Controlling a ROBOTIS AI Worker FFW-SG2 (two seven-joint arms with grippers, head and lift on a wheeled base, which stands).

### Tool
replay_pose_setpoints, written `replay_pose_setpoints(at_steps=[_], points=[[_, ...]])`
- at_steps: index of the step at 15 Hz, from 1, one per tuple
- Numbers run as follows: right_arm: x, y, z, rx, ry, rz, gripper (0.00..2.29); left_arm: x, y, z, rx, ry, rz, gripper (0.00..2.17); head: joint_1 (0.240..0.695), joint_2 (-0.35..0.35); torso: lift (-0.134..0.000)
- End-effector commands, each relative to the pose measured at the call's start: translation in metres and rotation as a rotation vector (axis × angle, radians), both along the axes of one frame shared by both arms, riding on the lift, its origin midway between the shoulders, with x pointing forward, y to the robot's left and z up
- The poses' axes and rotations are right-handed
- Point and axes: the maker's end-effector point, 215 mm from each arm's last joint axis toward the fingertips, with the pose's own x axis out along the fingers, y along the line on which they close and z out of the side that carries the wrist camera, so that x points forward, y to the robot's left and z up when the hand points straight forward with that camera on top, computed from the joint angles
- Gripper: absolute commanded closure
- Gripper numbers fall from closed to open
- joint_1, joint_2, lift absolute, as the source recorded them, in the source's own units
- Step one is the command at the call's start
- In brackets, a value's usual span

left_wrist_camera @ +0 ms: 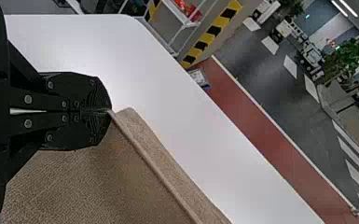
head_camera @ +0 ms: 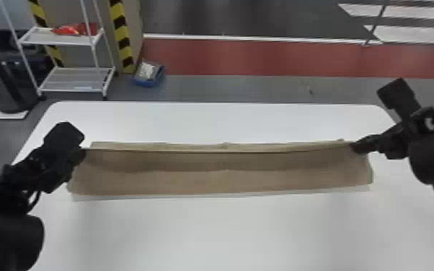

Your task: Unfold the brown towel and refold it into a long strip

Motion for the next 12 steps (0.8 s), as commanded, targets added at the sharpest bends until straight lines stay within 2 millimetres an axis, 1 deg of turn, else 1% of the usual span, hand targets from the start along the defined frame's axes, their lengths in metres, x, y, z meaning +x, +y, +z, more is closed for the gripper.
replay_pose_setpoints(at_steps=[1,2,3,4,5,7,8,9,10,11,12], points=[[0.004,-0.008,-0.005,-0.052,0.006,0.002,1.71,0.001,-0.007,-0.002,0.001,0.001,-0.014,1.91,0.695,-0.064,-0.123],[0.006,-0.01,-0.006,-0.059,0.002,-0.007,1.25,0.001,-0.008,-0.001,0.003,-0.001,-0.017,1.91,0.695,-0.069,-0.123],[0.008,-0.012,-0.008,-0.077,-0.007,-0.024,0.58,0.001,-0.01,-0.003,0.002,0.001,-0.022,1.91,0.695,-0.075,-0.123],[0.01,-0.015,-0.008,-0.102,-0.015,-0.041,0.07,0.001,-0.011,-0.003,0.002,-0.002,-0.024,1.91,0.695,-0.08,-0.123],[0.013,-0.019,-0.008,-0.128,-0.032,-0.069,0.0,0.001,-0.011,-0.004,0.002,-0.001,-0.022,1.91,0.695,-0.084,-0.123],[0.018,-0.031,-0.005,-0.169,-0.065,-0.121,0.01,0.002,-0.011,-0.004,0.002,-0.006,-0.02,1.91,0.695,-0.092,-0.123],[0.019,-0.035,-0.004,-0.182,-0.075,-0.136,0.04,0.001,-0.011,-0.005,0.001,-0.004,-0.019,1.87,0.695,-0.1,-0.123],[0.018,-0.036,-0.005,-0.179,-0.074,-0.149,0.04,0.001,-0.011,-0.005,0.0,-0.01,-0.017,1.69,0.695,-0.103,-0.123],[0.016,-0.038,-0.007,-0.172,-0.072,-0.154,0.05,0.0,-0.011,-0.006,0.003,-0.015,-0.016,1.28,0.695,-0.106,-0.123],[0.013,-0.041,-0.009,-0.164,-0.073,-0.163,0.05,-0.001,-0.011,-0.007,-0.005,-0.02,-0.01,0.39,0.695,-0.107,-0.123],[0.01,-0.043,-0.009,-0.157,-0.074,-0.172,0.05,-0.001,-0.009,-0.007,-0.009,-0.029,0.001,0.0,0.695,-0.108,-0.123]])
